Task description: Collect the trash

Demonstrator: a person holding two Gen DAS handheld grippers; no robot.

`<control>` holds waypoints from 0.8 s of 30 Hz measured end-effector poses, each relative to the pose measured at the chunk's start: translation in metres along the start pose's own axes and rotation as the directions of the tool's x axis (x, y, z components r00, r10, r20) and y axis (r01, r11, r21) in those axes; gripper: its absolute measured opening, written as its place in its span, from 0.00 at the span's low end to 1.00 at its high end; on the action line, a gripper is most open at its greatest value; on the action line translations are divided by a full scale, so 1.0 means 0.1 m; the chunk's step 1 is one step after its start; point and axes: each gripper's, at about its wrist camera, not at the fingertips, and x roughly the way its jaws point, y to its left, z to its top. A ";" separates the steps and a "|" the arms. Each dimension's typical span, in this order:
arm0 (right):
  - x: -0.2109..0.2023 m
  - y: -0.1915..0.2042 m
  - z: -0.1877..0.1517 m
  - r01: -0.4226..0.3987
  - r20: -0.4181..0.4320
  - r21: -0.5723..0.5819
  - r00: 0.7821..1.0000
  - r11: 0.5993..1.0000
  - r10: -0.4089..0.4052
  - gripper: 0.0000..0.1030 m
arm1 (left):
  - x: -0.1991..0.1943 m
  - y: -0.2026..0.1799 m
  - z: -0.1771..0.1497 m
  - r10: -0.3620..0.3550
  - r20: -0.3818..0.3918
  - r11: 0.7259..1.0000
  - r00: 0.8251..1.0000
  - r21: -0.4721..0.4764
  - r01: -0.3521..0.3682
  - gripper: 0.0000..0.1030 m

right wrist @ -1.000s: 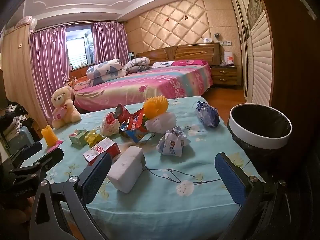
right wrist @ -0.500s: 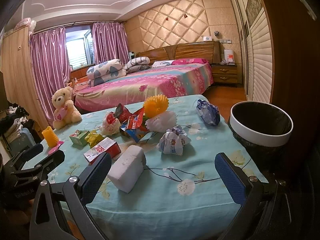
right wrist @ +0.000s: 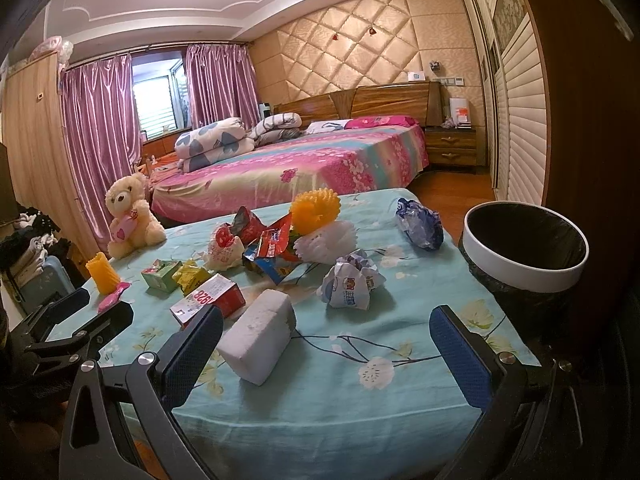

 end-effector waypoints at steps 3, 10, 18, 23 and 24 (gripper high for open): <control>-0.01 0.02 0.00 -0.002 0.001 0.000 1.000 1.000 0.002 1.00 | 0.00 0.00 -0.01 0.000 -0.003 1.000 1.000 0.003 0.000 0.99; 0.01 0.09 -0.03 -0.022 -0.015 -0.004 1.000 1.000 0.022 1.00 | 0.08 0.09 -0.06 0.020 -0.060 1.000 0.998 0.009 -0.020 0.99; 0.14 0.16 -0.09 -0.066 -0.071 -0.002 0.995 0.998 0.066 1.00 | 0.34 0.28 -0.09 0.010 -0.230 0.999 0.973 -0.030 -0.018 0.97; 0.29 0.24 -0.16 -0.091 -0.128 -0.001 0.988 0.996 0.090 1.00 | 0.50 0.34 -0.11 -0.005 -0.222 1.000 0.975 -0.023 0.000 0.94; 0.33 0.26 -0.18 -0.095 -0.144 0.000 0.985 0.996 0.094 1.00 | 0.56 0.37 -0.12 -0.011 -0.213 1.000 0.977 -0.023 0.006 0.94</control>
